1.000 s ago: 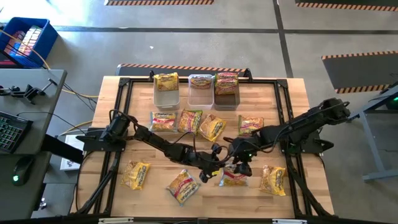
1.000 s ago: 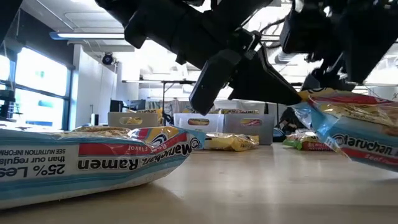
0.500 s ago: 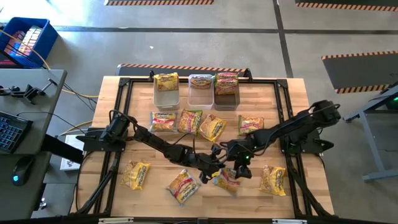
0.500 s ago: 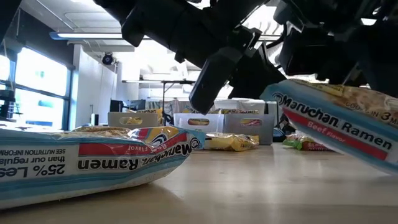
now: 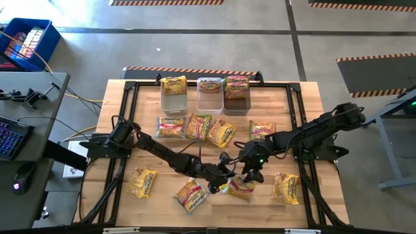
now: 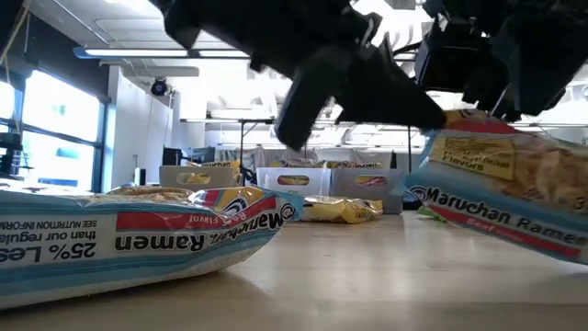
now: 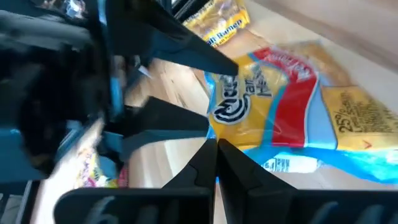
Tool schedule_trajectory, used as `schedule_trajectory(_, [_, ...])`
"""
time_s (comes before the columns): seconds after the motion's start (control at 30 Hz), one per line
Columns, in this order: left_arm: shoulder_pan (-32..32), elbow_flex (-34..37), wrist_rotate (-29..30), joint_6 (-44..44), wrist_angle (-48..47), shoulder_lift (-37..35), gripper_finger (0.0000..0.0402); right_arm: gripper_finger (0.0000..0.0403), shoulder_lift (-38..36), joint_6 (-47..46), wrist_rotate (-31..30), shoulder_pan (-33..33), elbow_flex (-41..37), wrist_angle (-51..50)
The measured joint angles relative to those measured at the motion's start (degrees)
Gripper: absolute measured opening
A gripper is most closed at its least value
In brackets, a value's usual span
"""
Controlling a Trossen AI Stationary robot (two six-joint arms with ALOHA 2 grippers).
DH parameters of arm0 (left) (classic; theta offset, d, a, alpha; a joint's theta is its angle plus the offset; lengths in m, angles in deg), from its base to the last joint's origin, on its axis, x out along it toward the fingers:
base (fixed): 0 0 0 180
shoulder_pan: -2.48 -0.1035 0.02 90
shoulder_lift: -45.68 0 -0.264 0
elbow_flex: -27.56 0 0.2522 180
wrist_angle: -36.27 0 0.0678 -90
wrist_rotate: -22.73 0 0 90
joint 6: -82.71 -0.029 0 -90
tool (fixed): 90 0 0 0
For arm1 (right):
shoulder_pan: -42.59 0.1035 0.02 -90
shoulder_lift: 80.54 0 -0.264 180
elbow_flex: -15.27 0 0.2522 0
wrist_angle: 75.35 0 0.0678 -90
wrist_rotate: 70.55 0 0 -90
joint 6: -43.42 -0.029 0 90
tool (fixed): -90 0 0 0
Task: Sort Maruchan noodles
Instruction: Put the bottom right blue noodle pack into the transparent white bin
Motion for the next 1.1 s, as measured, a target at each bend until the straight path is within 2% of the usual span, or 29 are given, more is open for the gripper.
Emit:
schedule_trajectory(0.13, [0.1, 0.0, 0.0, 0.0, 0.3, -1.4, 0.0000, 0.0241, 0.0, -4.5, 0.4, 0.0, -4.1, 11.6])
schedule_trajectory(0.43, [0.2, 0.0, 3.0, 1.3, 0.1, -1.6, 0.0000, 0.0241, 0.0, -5.2, -1.1, 2.8, -5.3, 14.2])
schedule_trajectory(0.6, [0.2, 0.0, 4.0, 1.5, 0.2, -1.6, 0.0000, 0.0236, 0.0, -6.2, -5.3, 4.9, -5.3, 14.2])
schedule_trajectory(0.73, [0.1, 0.0, 4.4, 2.5, 0.2, -1.6, 0.0000, 0.0218, 0.0, -7.1, -8.3, 5.8, -5.3, 14.2])
schedule_trajectory(1.1, [0.1, 0.0, 9.3, 7.1, 0.2, -1.6, 0.0000, 0.0143, 0.0, -9.7, -10.8, 5.8, -5.3, 13.8])
